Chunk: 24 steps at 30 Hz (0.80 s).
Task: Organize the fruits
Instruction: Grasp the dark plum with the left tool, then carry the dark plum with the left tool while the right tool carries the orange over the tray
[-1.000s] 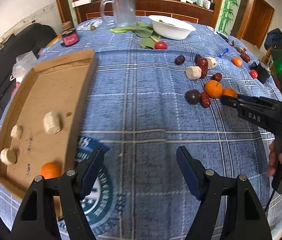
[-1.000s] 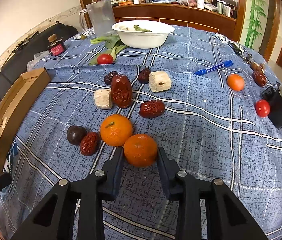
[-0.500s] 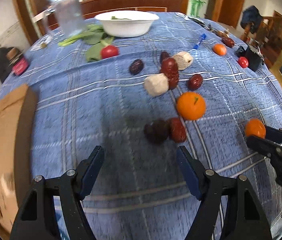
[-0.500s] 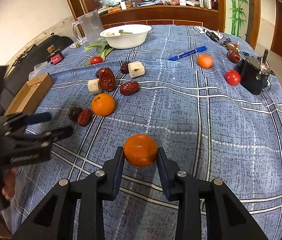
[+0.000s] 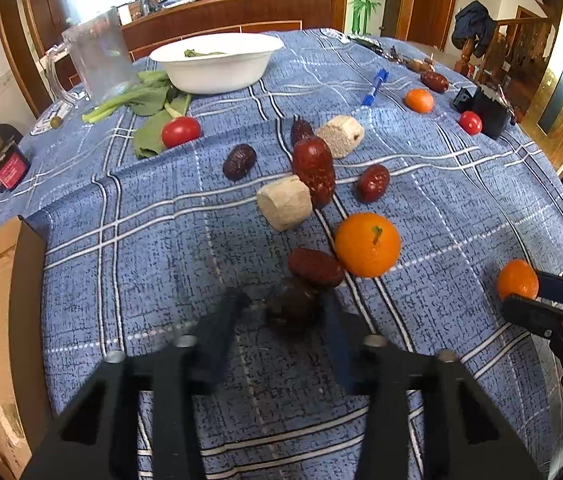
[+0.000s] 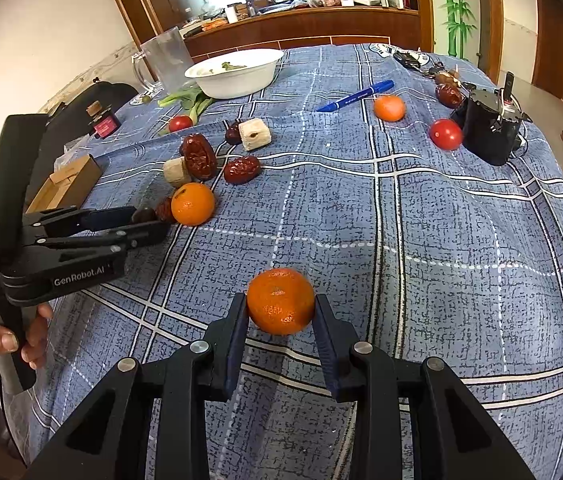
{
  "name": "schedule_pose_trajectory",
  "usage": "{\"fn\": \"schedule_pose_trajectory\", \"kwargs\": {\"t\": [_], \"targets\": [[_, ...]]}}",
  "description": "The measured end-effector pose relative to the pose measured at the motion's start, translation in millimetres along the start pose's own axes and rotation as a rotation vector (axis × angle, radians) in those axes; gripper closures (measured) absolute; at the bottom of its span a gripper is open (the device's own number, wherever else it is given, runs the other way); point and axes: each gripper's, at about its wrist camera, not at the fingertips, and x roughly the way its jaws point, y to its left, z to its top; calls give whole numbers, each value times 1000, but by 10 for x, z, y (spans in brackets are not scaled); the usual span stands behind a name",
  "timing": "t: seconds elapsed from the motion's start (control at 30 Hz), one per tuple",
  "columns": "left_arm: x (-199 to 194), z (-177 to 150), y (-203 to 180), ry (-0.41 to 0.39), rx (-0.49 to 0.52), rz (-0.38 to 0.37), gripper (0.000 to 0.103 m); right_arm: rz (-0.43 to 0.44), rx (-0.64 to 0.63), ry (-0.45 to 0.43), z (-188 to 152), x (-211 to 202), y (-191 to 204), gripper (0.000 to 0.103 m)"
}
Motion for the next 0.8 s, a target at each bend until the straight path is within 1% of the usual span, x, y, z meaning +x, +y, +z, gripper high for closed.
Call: {"fn": "schedule_pose_trajectory", "kwargs": {"t": [0.03, 0.07, 0.1, 0.23, 0.53, 0.67, 0.8], "targets": [[-7, 1, 11, -2, -7, -4, 72, -5, 4, 0, 2, 7, 7, 69], [-29, -7, 24, -2, -15, -13, 79, -8, 8, 0, 2, 7, 15, 69], [-51, -12, 30, -2, -24, -23, 80, -9, 12, -1, 1, 0, 25, 69], [-176, -109, 28, 13, -36, -43, 81, -22, -1, -12, -18, -63, 107, 69], [-504, -546, 14, 38, -95, -106, 81, -41, -17, -32, -203, -228, 344, 68], [-652, -738, 39, 26, -122, -99, 81, -53, -23, -23, -335, -270, 454, 68], [-741, -890, 87, 18, -125, -88, 81, -54, -10, -13, -441, -302, 530, 68]]}}
